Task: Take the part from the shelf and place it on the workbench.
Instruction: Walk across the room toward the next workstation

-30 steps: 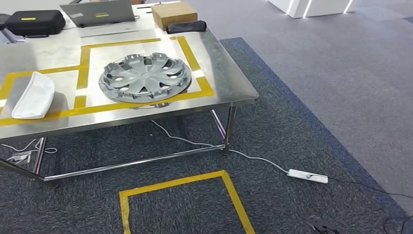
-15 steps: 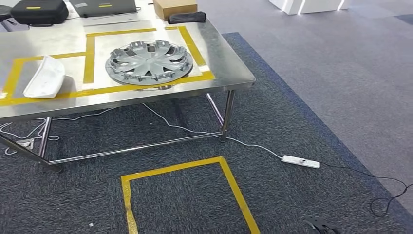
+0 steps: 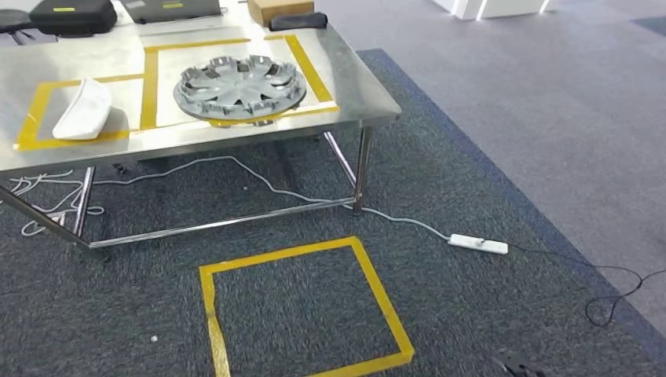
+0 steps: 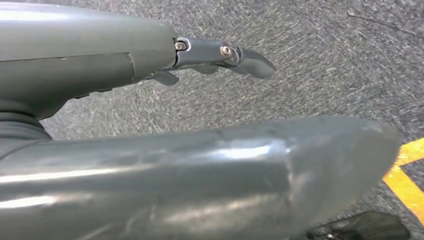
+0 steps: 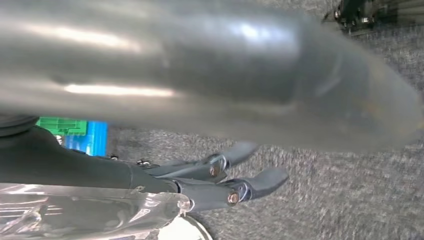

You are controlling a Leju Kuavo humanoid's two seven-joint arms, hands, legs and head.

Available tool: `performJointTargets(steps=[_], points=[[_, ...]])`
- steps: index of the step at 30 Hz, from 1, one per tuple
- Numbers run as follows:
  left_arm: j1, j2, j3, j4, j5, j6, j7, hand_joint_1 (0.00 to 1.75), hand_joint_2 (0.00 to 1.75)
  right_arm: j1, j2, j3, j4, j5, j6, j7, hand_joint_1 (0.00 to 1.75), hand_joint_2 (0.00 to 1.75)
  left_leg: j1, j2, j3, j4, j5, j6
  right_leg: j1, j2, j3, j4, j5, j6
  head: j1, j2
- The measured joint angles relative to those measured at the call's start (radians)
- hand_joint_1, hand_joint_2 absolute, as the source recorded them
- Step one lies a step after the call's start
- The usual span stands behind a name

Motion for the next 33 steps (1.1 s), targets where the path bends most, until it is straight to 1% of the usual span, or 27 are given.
performJointTargets(steps=[1,2,3,5,6,7,8,9,10,11,12,13,14,16,17,18,20,21,22,23,24,26,27,28,30,31,33], points=[[0.002,0.0,0.0,0.0,-0.001,0.001,0.0,0.0,0.0,-0.001,0.0,-0.001,0.0,0.0,0.0,0.0,0.0,0.0,0.001,-0.001,-0.007,0.006,-0.012,-0.006,-0.001,-0.001,-0.011,0.0,0.011,-0.008,-0.002,0.0],[0.005,0.0,0.0,0.001,-0.003,0.001,0.0,0.0,0.0,-0.001,0.0,-0.002,0.0,0.0,0.001,0.001,0.0,0.0,0.003,-0.003,-0.019,0.028,-0.045,-0.013,-0.004,-0.002,-0.025,-0.002,0.024,-0.015,-0.005,0.0],[0.007,0.0,0.0,0.001,-0.005,0.002,0.0,0.0,0.0,-0.002,0.0,-0.004,0.0,0.0,0.002,0.001,0.0,0.0,0.005,-0.004,-0.034,0.069,-0.096,-0.019,-0.006,-0.002,-0.04,-0.002,0.039,-0.02,-0.008,0.0],[0.007,-0.002,0.0,0.001,-0.011,0.002,0.0,0.0,0.0,-0.001,0.001,-0.008,0.0,0.0,0.002,0.001,0.0,0.0,0.01,-0.004,-0.067,0.195,-0.2,-0.029,-0.006,-0.002,-0.072,-0.001,0.066,-0.022,-0.013,0.0],[0.006,-0.001,0.0,0.001,-0.014,0.004,0.0,0.0,0.0,-0.001,0.001,-0.01,0.0,0.0,0.002,0.002,0.0,0.0,0.012,-0.004,-0.074,0.252,-0.22,-0.033,-0.006,-0.003,-0.089,0.0,0.08,-0.021,-0.012,0.0],[0.006,-0.001,0.0,0.001,-0.017,0.005,0.0,0.0,0.0,0.0,0.001,-0.013,0.0,0.0,0.003,0.003,0.0,0.0,0.015,-0.004,-0.069,0.285,-0.213,-0.036,-0.007,-0.003,-0.106,0.002,0.093,-0.019,-0.012,0.0],[0.005,-0.001,0.0,0.001,-0.02,0.006,0.0,0.0,0.0,-0.001,0.002,-0.014,0.0,-0.001,0.006,0.003,0.0,0.0,0.017,-0.004,-0.049,0.286,-0.188,-0.039,-0.009,-0.003,-0.125,0.004,0.105,-0.016,-0.012,0.0],[0.005,0.0,0.0,0.001,-0.022,0.007,0.0,0.0,0.0,-0.001,0.002,-0.016,0.0,-0.002,0.009,0.003,0.0,0.0,0.019,-0.004,-0.012,0.255,-0.157,-0.042,-0.011,-0.003,-0.143,0.007,0.116,-0.011,-0.012,0.0],[0.004,0.0,0.0,0.001,-0.023,0.007,0.0,0.0,0.0,-0.001,0.002,-0.018,0.0,-0.005,0.014,0.003,0.0,0.0,0.023,-0.004,0.04,0.199,-0.139,-0.044,-0.012,-0.002,-0.157,0.012,0.125,-0.007,-0.012,0.0],[0.002,0.0,0.0,0.001,-0.025,0.007,0.0,0.0,0.0,-0.001,0.002,-0.021,0.0,-0.009,0.02,0.003,0.0,0.0,0.025,-0.005,0.101,0.121,-0.142,-0.043,-0.011,-0.002,-0.17,0.019,0.131,-0.001,-0.012,0.0],[-0.001,0.001,0.0,0.001,-0.028,0.008,0.0,0.0,0.0,-0.001,0.002,-0.026,0.0,-0.014,0.025,0.004,0.0,0.0,0.026,-0.005,0.149,0.054,-0.157,-0.038,-0.01,-0.001,-0.18,0.026,0.139,0.005,-0.011,0.0],[-0.003,0.001,0.0,0.001,-0.03,0.008,0.0,0.0,0.0,-0.001,0.001,-0.03,0.0,-0.018,0.029,0.004,0.0,0.0,0.026,-0.005,0.181,0.006,-0.175,-0.031,-0.009,0.0,-0.185,0.029,0.147,0.011,-0.011,0.0],[-0.003,0.001,0.0,0.001,-0.032,0.008,0.0,0.0,0.0,-0.001,0.001,-0.035,0.0,-0.021,0.034,0.004,0.0,0.0,0.024,-0.004,0.195,-0.02,-0.186,-0.022,-0.009,0.002,-0.189,0.03,0.155,0.016,-0.01,0.0],[0.001,0.001,0.0,0.001,-0.033,0.008,0.0,0.0,0.0,0.003,0.001,-0.043,0.0,-0.025,0.039,0.005,0.0,0.0,0.024,0.005,0.188,-0.019,-0.181,-0.004,-0.013,0.005,-0.195,0.032,0.16,0.027,-0.009,0.0],[0.003,0.001,0.0,0.002,-0.034,0.008,0.001,0.0,0.0,0.006,0.001,-0.046,0.0,-0.026,0.041,0.006,0.0,0.0,0.025,0.011,0.183,-0.018,-0.175,0.005,-0.014,0.006,-0.205,0.053,0.142,0.031,-0.008,0.0],[0.004,0.001,0.0,0.002,-0.034,0.008,0.001,0.0,0.0,0.009,0.001,-0.048,0.0,-0.027,0.041,0.006,0.0,0.0,0.026,0.018,0.177,-0.018,-0.168,0.012,-0.015,0.007,-0.223,0.096,0.11,0.035,-0.007,0.0],[0.005,0.003,0.0,0.002,-0.034,0.009,0.005,0.0,0.0,0.012,0.002,-0.052,0.0,-0.026,0.041,0.006,0.0,0.0,0.023,0.03,0.162,-0.017,-0.156,0.02,-0.014,0.006,-0.272,0.235,0.026,0.04,-0.004,0.0],[0.005,0.004,0.0,0.002,-0.034,0.008,0.007,0.0,0.0,0.013,0.002,-0.054,0.001,-0.026,0.042,0.006,0.0,0.0,0.021,0.037,0.156,-0.017,-0.151,0.021,-0.014,0.006,-0.288,0.294,-0.003,0.041,-0.003,0.0],[0.006,0.004,0.0,0.002,-0.034,0.008,0.01,0.0,0.0,0.013,0.003,-0.055,0.001,-0.026,0.042,0.006,0.0,0.0,0.02,0.044,0.151,-0.016,-0.147,0.021,-0.014,0.005,-0.287,0.323,-0.014,0.041,-0.003,0.0],[0.006,0.004,0.0,0.002,-0.034,0.008,0.012,0.0,0.0,0.014,0.003,-0.057,0.001,-0.026,0.043,0.006,0.0,0.0,0.019,0.052,0.148,-0.016,-0.145,0.02,-0.014,0.004,-0.264,0.307,-0.007,0.039,-0.003,0.0],[0.006,0.004,0.0,0.002,-0.034,0.008,0.013,0.0,0.0,0.015,0.003,-0.057,0.001,-0.026,0.043,0.006,0.0,0.0,0.019,0.061,0.147,-0.015,-0.144,0.019,-0.014,-0.002,-0.219,0.248,0.016,0.037,-0.003,0.0],[0.006,0.004,0.0,0.002,-0.034,0.008,0.013,0.0,0.0,0.012,0.003,-0.058,0.001,-0.026,0.043,0.006,0.0,0.0,0.015,0.078,0.15,-0.013,-0.144,0.013,-0.011,-0.035,-0.124,0.1,0.054,0.031,-0.003,0.0],[0.005,0.004,0.0,0.002,-0.034,0.008,0.014,0.0,0.0,0.01,0.004,-0.059,0.001,-0.026,0.043,0.006,0.0,0.0,0.013,0.085,0.15,-0.011,-0.145,0.009,-0.008,-0.047,-0.098,0.053,0.063,0.027,-0.004,0.0],[0.004,0.005,0.0,0.002,-0.034,0.008,0.015,0.0,0.0,0.008,0.004,-0.059,0.001,-0.026,0.043,0.006,0.0,0.0,0.01,0.093,0.15,-0.01,-0.144,0.004,-0.006,-0.053,-0.09,0.034,0.062,0.022,-0.004,0.0],[0.002,0.006,0.0,0.002,-0.033,0.008,0.02,0.0,0.0,0.01,0.004,-0.062,0.001,-0.026,0.043,0.006,0.0,0.0,0.009,0.108,0.149,-0.01,-0.143,-0.007,-0.003,-0.035,-0.097,0.033,0.065,0.011,-0.004,0.0],[0.001,0.005,0.0,0.002,-0.033,0.009,0.024,0.0,0.0,0.012,0.004,-0.064,0.001,-0.026,0.043,0.006,0.0,0.0,0.01,0.105,0.147,-0.008,-0.147,-0.012,-0.005,-0.026,-0.1,0.031,0.068,0.006,-0.004,0.0],[0.0,0.004,0.0,0.002,-0.033,0.008,0.031,0.0,0.0,0.01,0.004,-0.066,0.001,-0.027,0.044,0.007,0.0,0.0,0.014,0.064,0.122,0.045,-0.188,-0.023,-0.009,-0.006,-0.107,0.027,0.077,-0.007,-0.005,0.0]])
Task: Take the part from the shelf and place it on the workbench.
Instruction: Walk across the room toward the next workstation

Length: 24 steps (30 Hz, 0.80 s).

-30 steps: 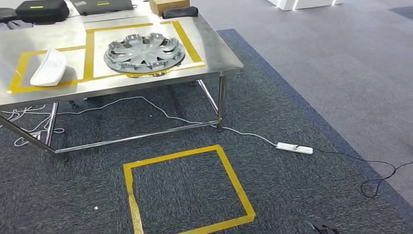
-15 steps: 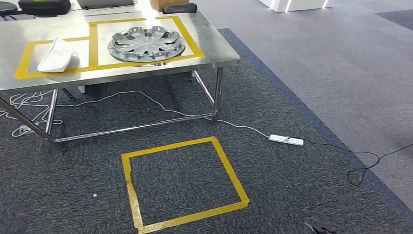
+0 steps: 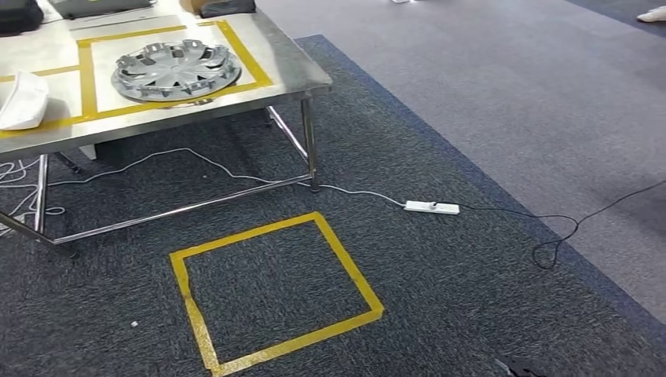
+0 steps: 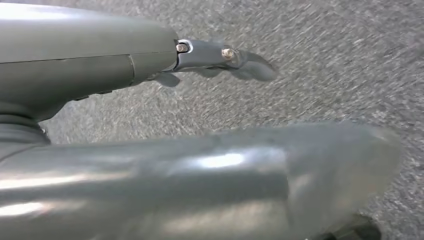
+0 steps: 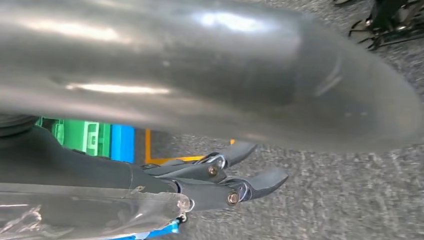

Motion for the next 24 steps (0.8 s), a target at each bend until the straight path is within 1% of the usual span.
performJointTargets(steps=[1,2,3,4,5,6,7,8,9,10,11,12,13,14,15,16,17,18,19,20,21,22,23,24], points=[[0.0,0.0,0.001,0.0,0.0,-0.004,0.002,0.0,0.0,-0.003,0.0,-0.001,0.0,0.0,0.002,0.0,0.0,0.0,0.002,-0.029,-0.029,0.059,-0.034,-0.003,-0.001,0.011,-0.006,-0.001,0.004,-0.004,-0.001,0.0],[0.002,0.001,0.002,0.0,0.001,-0.011,0.004,0.0,0.0,-0.006,0.0,-0.002,0.0,-0.001,0.005,0.0,0.0,0.0,0.003,-0.05,-0.065,0.132,-0.07,-0.005,-0.001,0.022,-0.012,-0.001,0.008,-0.006,-0.001,0.0],[0.003,0.002,0.003,0.0,0.001,-0.02,0.005,0.0,0.0,-0.008,0.001,-0.003,0.0,-0.002,0.009,-0.002,0.0,0.0,0.003,-0.06,-0.1,0.199,-0.094,-0.005,-0.001,0.035,-0.017,0.0,0.011,-0.007,-0.001,0.0],[0.004,0.002,0.004,0.0,0.001,-0.029,0.006,0.0,0.0,-0.007,0.001,-0.005,0.0,-0.002,0.013,-0.003,0.0,0.0,0.003,-0.063,-0.122,0.237,-0.098,-0.004,-0.001,0.048,-0.021,0.0,0.014,-0.006,-0.001,0.0],[0.005,0.003,0.005,0.0,0.0,-0.034,0.006,0.0,0.0,-0.007,0.001,-0.006,0.0,-0.003,0.015,-0.004,0.0,0.0,0.004,-0.066,-0.126,0.238,-0.081,-0.003,-0.001,0.062,-0.025,0.0,0.018,-0.004,-0.001,0.0],[0.006,0.003,0.005,0.0,0.0,-0.037,0.006,0.0,0.0,-0.006,0.001,-0.007,0.0,-0.003,0.016,-0.004,0.0,0.0,0.004,-0.069,-0.11,0.201,-0.048,-0.001,-0.002,0.076,-0.026,0.0,0.021,-0.001,-0.001,0.0],[0.006,0.003,0.006,0.0,0.0,-0.037,0.006,0.0,0.0,-0.006,0.001,-0.008,0.0,-0.004,0.016,-0.004,0.0,0.0,0.005,-0.082,-0.08,0.137,-0.007,0.001,-0.003,0.089,-0.028,0.0,0.024,0.002,-0.001,0.0],[0.005,0.004,0.006,0.0,0.0,-0.037,0.006,0.0,0.0,-0.007,0.001,-0.009,0.0,-0.004,0.016,-0.004,0.0,0.0,0.007,-0.105,-0.048,0.066,0.026,0.003,-0.001,0.101,-0.031,0.003,0.027,0.007,-0.001,0.0],[0.004,0.004,0.007,0.0,0.0,-0.037,0.006,0.0,0.0,-0.009,0.001,-0.009,0.0,-0.004,0.016,-0.004,0.0,0.0,0.009,-0.124,-0.023,0.012,0.045,0.005,0.0,0.113,-0.035,0.005,0.03,0.011,-0.001,0.0],[0.004,0.004,0.007,0.0,0.001,-0.037,0.006,0.0,0.0,-0.01,0.001,-0.011,0.0,-0.004,0.016,-0.004,0.0,0.0,0.01,-0.14,-0.01,-0.022,0.052,0.007,0.0,0.124,-0.041,0.007,0.033,0.017,-0.001,0.0],[0.003,0.004,0.008,0.0,0.001,-0.039,0.006,0.0,0.0,-0.009,0.001,-0.013,0.0,-0.004,0.016,-0.004,0.0,0.0,0.009,-0.143,-0.007,-0.034,0.051,0.011,0.0,0.135,-0.047,0.007,0.038,0.024,0.0,0.0],[0.003,0.004,0.009,0.0,0.003,-0.045,0.006,0.0,0.0,-0.006,0.001,-0.015,0.0,-0.003,0.017,-0.004,0.0,0.0,0.01,-0.131,-0.009,-0.036,0.052,0.017,-0.003,0.146,-0.053,0.004,0.043,0.03,0.0,0.0],[0.002,0.003,0.011,0.0,0.005,-0.052,0.006,0.0,0.0,-0.002,0.001,-0.017,0.0,-0.003,0.018,-0.004,0.0,0.0,0.01,-0.119,-0.01,-0.036,0.056,0.024,-0.004,0.145,-0.057,0.004,0.045,0.036,0.001,0.0],[0.002,0.003,0.014,0.0,0.007,-0.061,0.006,0.0,0.0,0.002,0.001,-0.019,0.0,-0.003,0.02,-0.003,0.0,0.0,0.011,-0.107,-0.01,-0.037,0.06,0.032,-0.003,0.126,-0.066,0.015,0.037,0.041,0.003,0.0],[0.002,0.003,0.018,0.0,0.009,-0.068,0.006,0.0,0.0,0.003,0.002,-0.021,0.0,-0.002,0.023,-0.002,0.0,0.0,0.012,-0.093,-0.012,-0.039,0.063,0.037,-0.001,0.096,-0.083,0.049,0.015,0.045,0.008,0.0],[0.004,0.003,0.021,0.0,0.01,-0.072,0.006,0.0,0.0,0.001,0.002,-0.023,0.001,-0.002,0.025,-0.002,0.0,0.0,0.011,-0.079,-0.014,-0.039,0.065,0.041,0.001,0.061,-0.108,0.106,-0.02,0.048,0.012,0.0],[0.006,0.004,0.024,0.0,0.009,-0.074,0.006,0.0,0.0,-0.003,0.002,-0.024,0.001,-0.001,0.028,-0.001,0.0,0.0,0.01,-0.064,-0.016,-0.038,0.065,0.043,0.001,0.033,-0.139,0.178,-0.059,0.051,0.017,0.0],[0.009,0.005,0.027,0.0,0.009,-0.074,0.006,0.0,0.0,-0.007,0.003,-0.024,0.001,0.0,0.03,-0.001,0.0,0.0,0.008,-0.048,-0.018,-0.038,0.066,0.044,0.0,0.021,-0.167,0.247,-0.091,0.054,0.019,0.0],[0.01,0.006,0.029,0.0,0.008,-0.074,0.006,0.0,0.0,-0.008,0.003,-0.025,0.001,0.0,0.03,-0.001,0.0,0.0,0.007,-0.033,-0.019,-0.038,0.066,0.044,-0.001,0.015,-0.182,0.292,-0.107,0.056,0.019,0.0],[0.01,0.006,0.03,0.0,0.007,-0.074,0.007,0.0,0.0,-0.007,0.004,-0.025,0.002,0.001,0.031,-0.001,0.0,0.0,0.006,-0.019,-0.02,-0.038,0.066,0.044,-0.002,0.012,-0.177,0.298,-0.105,0.056,0.019,0.0],[0.009,0.006,0.031,0.0,0.006,-0.076,0.007,0.0,0.0,-0.006,0.004,-0.025,0.002,0.001,0.03,-0.001,0.0,0.0,0.006,-0.006,-0.02,-0.038,0.065,0.043,-0.002,0.008,-0.151,0.263,-0.086,0.055,0.019,0.0],[0.008,0.006,0.032,0.0,0.004,-0.078,0.007,0.0,0.0,-0.005,0.004,-0.025,0.002,0.001,0.03,-0.001,0.0,0.0,0.006,0.006,-0.017,-0.038,0.064,0.041,-0.002,-0.005,-0.106,0.194,-0.057,0.053,0.019,0.0],[0.007,0.007,0.032,0.0,0.003,-0.081,0.007,0.0,0.0,-0.006,0.004,-0.026,0.002,0.002,0.03,-0.001,0.0,0.0,0.004,0.018,-0.015,-0.038,0.062,0.038,0.001,-0.028,-0.061,0.119,-0.035,0.05,0.019,0.0],[0.007,0.008,0.032,0.0,0.002,-0.086,0.007,0.0,0.0,-0.008,0.004,-0.026,0.002,0.003,0.03,-0.002,0.0,0.0,0.002,0.03,-0.012,-0.037,0.06,0.034,0.003,-0.046,-0.025,0.058,-0.018,0.044,0.018,0.0]])
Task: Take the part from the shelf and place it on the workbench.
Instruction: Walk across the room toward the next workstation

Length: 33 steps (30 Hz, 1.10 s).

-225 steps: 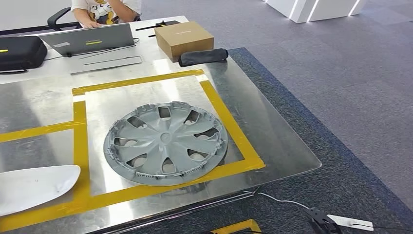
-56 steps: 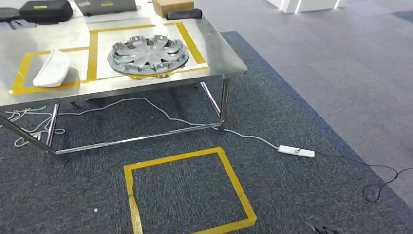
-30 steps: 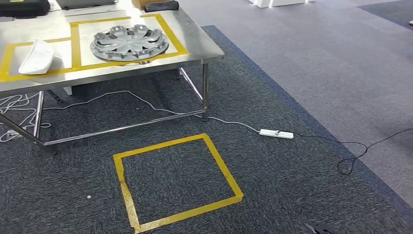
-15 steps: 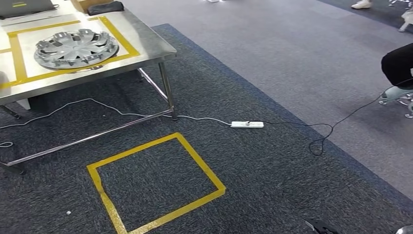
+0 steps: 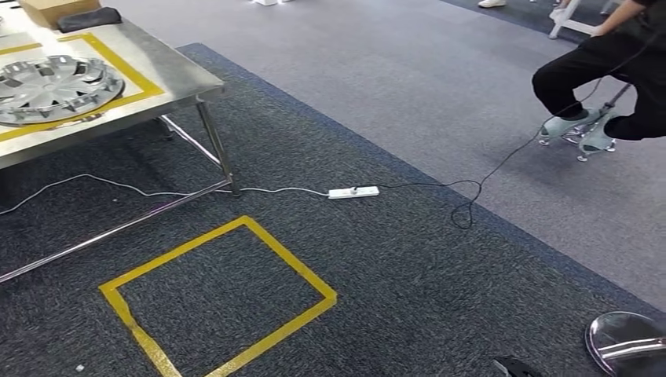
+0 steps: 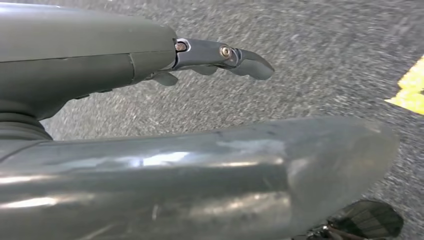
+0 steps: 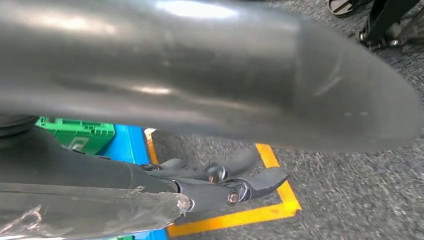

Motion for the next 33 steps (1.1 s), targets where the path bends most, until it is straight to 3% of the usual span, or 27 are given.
performJointTargets(steps=[2,4,6,8,10,11,12,13,15,17,19,21,23,25,26,27,28,30,31,32,33], points=[[-0.002,0.002,0.001,0.0,-0.001,-0.006,0.003,0.0,0.0,-0.004,0.0,0.0,0.0,0.002,0.0,-0.002,0.0,0.0,-0.005,0.021,0.004,0.001,-0.003,-0.011,0.004,-0.012,0.022,-0.045,0.007,-0.014,-0.002,0.0],[-0.006,0.003,0.001,0.0,-0.005,-0.008,0.009,0.0,0.0,-0.002,0.0,0.0,0.0,0.004,0.0,-0.003,0.0,0.0,-0.003,0.032,0.006,0.001,-0.005,-0.023,0.003,0.013,0.014,-0.046,0.012,-0.028,-0.003,0.0],[-0.008,0.002,0.0,0.0,-0.015,-0.008,0.013,0.0,0.0,-0.002,0.0,0.0,0.0,0.006,0.0,-0.004,0.0,0.0,0.001,-0.013,-0.008,0.034,-0.035,-0.036,-0.001,0.036,0.011,-0.051,0.019,-0.04,-0.003,0.0],[-0.005,0.003,0.0,0.0,-0.024,-0.007,0.014,0.0,0.0,-0.006,0.0,0.0,0.0,0.006,0.0,-0.006,0.0,0.0,0.003,-0.075,-0.061,0.149,-0.102,-0.042,-0.003,0.061,0.007,-0.053,0.025,-0.048,-0.004,0.0],[-0.001,0.004,0.0,0.0,-0.032,-0.005,0.015,0.0,0.0,-0.008,0.0,0.0,0.0,0.007,0.0,-0.008,0.0,0.0,0.003,-0.093,-0.124,0.276,-0.149,-0.042,-0.004,0.089,0.002,-0.053,0.029,-0.049,-0.004,0.0],[0.0,0.004,-0.001,0.0,-0.043,-0.001,0.015,0.0,0.0,-0.007,0.0,0.0,0.0,0.008,0.0,-0.008,0.0,0.0,0.004,-0.095,-0.137,0.298,-0.144,-0.042,-0.004,0.103,0.002,-0.053,0.03,-0.048,-0.004,0.0],[0.001,0.004,-0.005,0.0,-0.059,0.007,0.015,0.0,0.0,-0.006,0.0,0.0,0.0,0.01,0.001,-0.008,0.0,0.0,0.004,-0.097,-0.132,0.279,-0.118,-0.041,-0.005,0.119,0.001,-0.053,0.031,-0.046,-0.004,0.0],[0.001,0.005,-0.011,0.0,-0.081,0.016,0.017,0.0,0.0,-0.006,0.0,0.0,0.0,0.014,0.001,-0.008,0.0,0.0,0.006,-0.105,-0.109,0.225,-0.078,-0.041,-0.007,0.134,0.001,-0.052,0.033,-0.043,-0.004,0.0],[0.001,0.008,-0.025,0.0,-0.112,0.029,0.022,0.0,0.0,-0.008,-0.001,0.0,0.0,0.023,0.003,-0.008,0.0,0.0,0.015,-0.155,-0.048,0.087,-0.012,-0.042,-0.008,0.165,-0.005,-0.047,0.036,-0.034,-0.005,0.0],[-0.001,0.009,-0.033,0.001,-0.115,0.028,0.029,0.0,0.0,-0.01,-0.004,0.001,0.0,0.029,0.004,-0.008,0.0,0.0,0.019,-0.19,-0.022,0.021,0.004,-0.037,-0.008,0.193,-0.017,-0.044,0.041,-0.022,-0.006,0.0],[-0.003,0.008,-0.033,0.001,-0.105,0.024,0.037,0.0,0.0,-0.004,-0.006,0.001,0.0,0.035,0.005,-0.008,0.0,0.0,0.017,-0.17,-0.024,0.017,0.005,-0.022,-0.012,0.211,-0.028,-0.049,0.049,-0.008,-0.006,0.0],[-0.004,0.008,-0.033,0.001,-0.096,0.023,0.044,0.0,0.0,0.004,-0.007,0.001,0.001,0.038,0.006,-0.008,0.0,0.0,0.016,-0.142,-0.023,0.014,0.01,-0.006,-0.01,0.164,-0.045,-0.025,0.034,0.002,-0.001,0.0],[-0.002,0.008,-0.033,0.001,-0.092,0.021,0.049,0.0,0.0,0.0,-0.007,0.001,0.001,0.039,0.006,-0.008,0.0,0.0,0.013,-0.111,-0.023,0.012,0.011,0.005,-0.007,0.089,-0.095,0.083,-0.028,0.007,0.005,0.0],[0.002,0.009,-0.032,0.001,-0.089,0.018,0.046,0.0,0.0,-0.006,-0.007,0.001,0.001,0.039,0.006,-0.008,0.0,0.0,0.008,-0.078,-0.024,0.013,0.01,0.008,-0.008,0.062,-0.155,0.22,-0.09,0.011,0.007,0.0],[0.003,0.01,-0.032,0.001,-0.092,0.017,0.039,0.0,0.0,-0.006,-0.007,0.001,0.001,0.04,0.006,-0.008,0.0,0.0,0.007,-0.064,-0.024,0.013,0.009,0.008,-0.008,0.059,-0.165,0.252,-0.098,0.011,0.007,0.0],[0.002,0.011,-0.033,0.001,-0.101,0.018,0.03,0.0,0.0,-0.004,-0.007,0.001,0.002,0.04,0.006,-0.007,0.0,0.0,0.006,-0.05,-0.024,0.013,0.008,0.007,-0.008,0.057,-0.153,0.241,-0.087,0.01,0.007,0.0],[0.002,0.011,-0.036,0.001,-0.114,0.021,0.021,0.0,0.0,-0.003,-0.008,0.001,0.002,0.041,0.007,-0.006,0.0,0.0,0.006,-0.036,-0.021,0.013,0.007,0.006,-0.008,0.05,-0.118,0.188,-0.062,0.008,0.007,0.0],[0.001,0.013,-0.045,0.001,-0.139,0.028,0.014,0.0,0.0,-0.004,-0.009,0.001,0.002,0.041,0.007,-0.001,0.0,0.0,0.002,-0.012,-0.015,0.013,0.002,-0.002,-0.004,0.005,-0.028,0.041,-0.01,0.001,0.007,0.0],[0.001,0.014,-0.049,0.001,-0.145,0.028,0.014,0.0,0.0,-0.006,-0.01,0.001,0.002,0.041,0.008,0.001,0.0,0.0,0.0,-0.002,-0.011,0.014,-0.001,-0.007,-0.002,-0.014,0.001,-0.009,0.004,-0.004,0.005,0.0],[0.0,0.016,-0.051,0.001,-0.144,0.026,0.017,0.0,0.0,-0.008,-0.01,0.001,0.002,0.041,0.009,0.003,0.0,0.0,-0.002,0.008,-0.008,0.013,-0.003,-0.012,0.0,-0.025,0.012,-0.031,0.009,-0.01,0.004,0.0],[-0.001,0.017,-0.052,0.001,-0.14,0.022,0.021,0.0,0.0,-0.008,-0.011,0.001,0.002,0.041,0.01,0.005,0.0,0.0,-0.003,0.018,-0.005,0.011,-0.004,-0.018,0.003,-0.02,0.009,-0.033,0.009,-0.016,0.003,0.0]])
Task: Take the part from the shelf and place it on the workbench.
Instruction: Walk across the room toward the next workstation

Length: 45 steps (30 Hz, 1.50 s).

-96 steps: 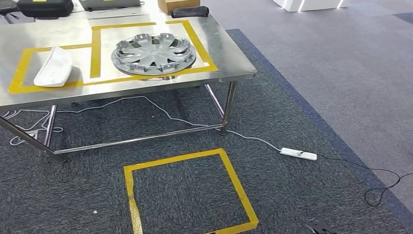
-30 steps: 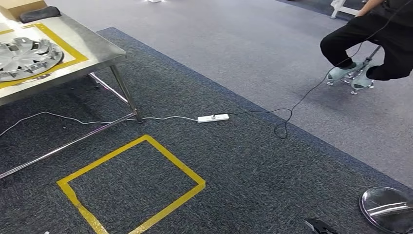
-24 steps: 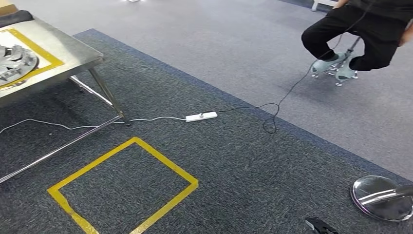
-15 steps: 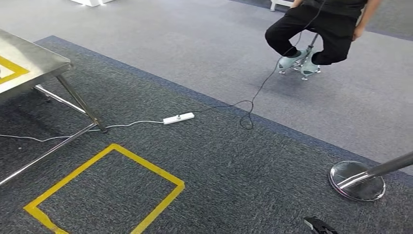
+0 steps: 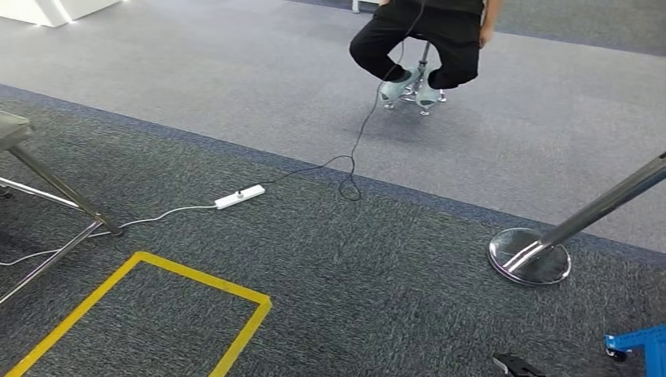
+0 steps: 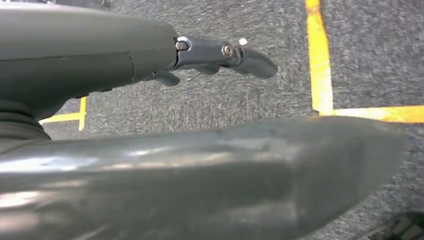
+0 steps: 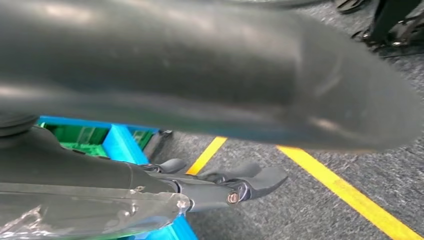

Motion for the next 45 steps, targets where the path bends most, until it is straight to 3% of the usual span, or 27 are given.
performJointTargets(steps=[1,2,4,6,8,9,10,12,13,15,17,19,21,23,24,26,28,30,32,34,36,38,39,40,42,43,45], points=[[-0.001,0.0,0.0,0.0,0.005,-0.004,0.004,0.0,0.0,0.001,-0.001,0.0,0.0,0.0,0.002,0.001,0.0,0.0,0.001,0.009,0.003,-0.002,-0.001,-0.006,0.001,0.014,-0.002,-0.003,0.002,-0.007,0.0,0.0],[-0.003,0.001,0.0,0.0,0.009,-0.007,0.009,0.0,0.0,0.002,-0.002,0.0,0.0,0.0,0.003,0.002,0.0,0.0,0.003,0.004,0.004,-0.001,-0.005,-0.013,0.0,0.026,-0.004,-0.006,0.005,-0.013,-0.001,0.0],[-0.003,0.001,0.0,0.0,0.014,-0.01,0.012,0.0,0.0,0.002,-0.003,0.0,0.0,0.0,0.004,0.003,0.0,0.0,0.006,-0.047,-0.015,0.046,-0.042,-0.024,-0.005,0.051,-0.002,-0.014,0.013,-0.025,-0.003,0.0],[0.0,0.002,0.0,0.0,0.015,-0.013,0.016,0.0,0.0,-0.002,-0.004,0.0,0.0,0.0,0.005,0.004,0.0,0.0,0.008,-0.101,-0.074,0.172,-0.111,-0.027,-0.007,0.078,-0.004,-0.016,0.017,-0.032,-0.005,0.0],[0.003,0.003,0.0,0.001,0.015,-0.018,0.024,0.0,0.0,-0.003,-0.004,0.0,0.0,0.0,0.005,0.004,0.0,0.0,0.008,-0.113,-0.13,0.278,-0.143,-0.027,-0.007,0.107,-0.006,-0.016,0.018,-0.033,-0.006,0.0],[0.004,0.003,0.0,0.001,0.015,-0.019,0.029,0.0,0.0,-0.002,-0.004,0.0,0.0,0.0,0.005,0.004,0.0,0.0,0.008,-0.114,-0.136,0.281,-0.127,-0.027,-0.007,0.123,-0.006,-0.015,0.018,-0.032,-0.006,0.0],[0.004,0.004,0.0,0.001,0.015,-0.022,0.034,0.0,0.0,-0.001,-0.004,0.0,0.0,0.0,0.005,0.005,0.0,0.0,0.01,-0.118,-0.124,0.245,-0.093,-0.027,-0.008,0.138,-0.006,-0.015,0.019,-0.031,-0.006,0.0],[0.003,0.005,0.0,0.001,0.018,-0.031,0.042,0.0,0.0,-0.001,-0.004,0.0,0.0,0.0,0.006,0.008,0.0,0.0,0.016,-0.154,-0.068,0.113,-0.015,-0.029,-0.01,0.17,-0.008,-0.01,0.019,-0.024,-0.007,0.0],[0.003,0.006,0.001,0.001,0.022,-0.038,0.045,0.0,0.0,-0.002,-0.005,0.0,0.0,-0.001,0.007,0.01,0.0,0.0,0.02,-0.177,-0.044,0.058,0.006,-0.028,-0.01,0.184,-0.012,-0.006,0.02,-0.019,-0.007,0.0],[0.002,0.006,0.002,0.002,0.032,-0.051,0.047,0.0,0.0,-0.001,-0.007,0.0,0.0,-0.001,0.008,0.012,0.0,0.0,0.023,-0.201,-0.027,0.013,0.01,-0.022,-0.011,0.209,-0.024,-0.002,0.023,-0.006,-0.008,0.0],[0.0,0.005,0.006,0.002,0.044,-0.06,0.048,0.0,0.0,0.006,-0.008,0.0,0.0,-0.001,0.008,0.012,0.0,0.0,0.021,-0.177,-0.026,0.008,0.011,-0.007,-0.015,0.224,-0.033,-0.007,0.028,0.006,-0.007,0.0],[-0.001,0.004,0.013,0.002,0.053,-0.067,0.048,0.0,0.0,0.009,-0.008,0.0,0.0,0.0,0.008,0.012,0.0,0.0,0.021,-0.15,-0.023,0.003,0.015,0.007,-0.012,0.178,-0.055,0.031,0.002,0.015,-0.001,0.0],[0.002,0.005,0.019,0.002,0.057,-0.071,0.048,0.0,0.0,0.004,-0.008,0.0,0.001,0.0,0.008,0.012,0.0,0.0,0.017,-0.121,-0.022,0.003,0.014,0.015,-0.009,0.107,-0.112,0.152,-0.063,0.019,0.005,0.0],[0.004,0.006,0.024,0.002,0.058,-0.073,0.048,0.0,0.0,0.001,-0.008,0.0,0.001,0.0,0.009,0.012,0.0,0.0,0.012,-0.09,-0.021,0.003,0.012,0.018,-0.01,0.082,-0.168,0.274,-0.111,0.02,0.006,0.0],[0.004,0.006,0.026,0.002,0.059,-0.073,0.048,0.0,0.0,0.002,-0.008,0.0,0.001,0.0,0.009,0.012,0.0,0.0,0.011,-0.077,-0.019,0.003,0.01,0.018,-0.01,0.078,-0.172,0.288,-0.108,0.02,0.006,0.0],[0.003,0.006,0.027,0.002,0.06,-0.074,0.048,0.0,0.0,0.005,-0.008,0.0,0.002,0.0,0.009,0.012,0.0,0.0,0.01,-0.052,-0.012,0.003,0.005,0.014,-0.01,0.065,-0.113,0.189,-0.053,0.017,0.006,0.0],[0.003,0.007,0.027,0.002,0.06,-0.074,0.048,0.0,0.0,0.003,-0.008,0.0,0.002,0.0,0.009,0.012,0.0,0.0,0.006,-0.03,-0.003,0.004,-0.003,0.005,-0.007,0.029,-0.037,0.055,-0.006,0.01,0.005,0.0],[0.001,0.008,0.027,0.002,0.06,-0.074,0.048,0.0,0.0,0.0,-0.008,0.0,0.002,0.0,0.009,0.012,0.0,0.0,0.002,-0.012,0.004,0.002,-0.007,-0.006,-0.003,0.018,-0.014,0.01,0.004,-0.002,0.002,0.0],[-0.002,0.008,0.027,0.002,0.06,-0.075,0.048,0.0,0.0,0.002,-0.009,-0.001,0.002,0.0,0.009,0.013,0.0,0.0,0.004,0.0,0.008,-0.001,-0.01,-0.018,-0.002,0.042,-0.019,0.009,0.008,-0.015,0.001,0.0],[-0.004,0.007,0.027,0.002,0.06,-0.075,0.048,0.0,0.0,0.004,-0.01,-0.001,0.002,0.0,0.01,0.015,0.0,0.0,0.008,-0.034,-0.002,0.023,-0.032,-0.028,-0.004,0.063,-0.02,0.004,0.012,-0.027,0.0,0.0],[-0.003,0.007,0.028,0.002,0.06,-0.075,0.048,0.0,0.0,0.001,-0.011,-0.001,0.002,0.0,0.012,0.016,0.0,0.0,0.01,-0.091,-0.053,0.131,-0.093,-0.033,-0.006,0.087,-0.021,0.001,0.015,-0.034,-0.003,0.0],[0.001,0.007,0.029,0.002,0.06,-0.075,0.048,0.0,0.0,-0.002,-0.011,-0.001,0.002,-0.001,0.012,0.017,0.0,0.0,0.009,-0.112,-0.122,0.263,-0.145,-0.032,-0.005,0.113,-0.023,0.001,0.016,-0.038,-0.004,0.0],[0.003,0.007,0.029,0.002,0.06,-0.075,0.048,0.0,0.0,-0.001,-0.011,-0.001,0.002,-0.001,0.012,0.017,0.0,0.0,0.009,-0.114,-0.141,0.292,-0.145,-0.031,-0.005,0.126,-0.024,0.001,0.017,-0.038,-0.004,0.0],[0.003,0.007,0.03,0.002,0.06,-0.075,0.048,0.0,0.0,0.001,-0.011,-0.001,0.002,-0.001,0.012,0.017,0.0,0.0,0.009,-0.114,-0.144,0.287,-0.126,-0.029,-0.004,0.141,-0.024,0.001,0.018,-0.038,-0.003,0.0],[0.002,0.007,0.031,0.002,0.06,-0.074,0.048,0.0,0.0,0.002,-0.011,-0.002,0.002,-0.001,0.012,0.017,0.0,0.0,0.012,-0.133,-0.103,0.187,-0.051,-0.027,-0.006,0.17,-0.024,0.001,0.02,-0.034,-0.003,0.0],[0.002,0.007,0.032,0.002,0.06,-0.074,0.048,0.0,0.0,0.001,-0.011,-0.002,0.002,-0.002,0.012,0.017,0.0,0.0,0.015,-0.163,-0.074,0.121,-0.018,-0.027,-0.006,0.184,-0.026,0.004,0.021,-0.03,-0.004,0.0],[0.0,0.007,0.035,0.002,0.06,-0.074,0.048,0.0,0.0,-0.002,-0.011,-0.005,0.002,-0.002,0.012,0.017,0.0,0.0,0.021,-0.211,-0.037,0.036,0.006,-0.025,-0.006,0.211,-0.036,0.008,0.024,-0.019,-0.004,0.0]])
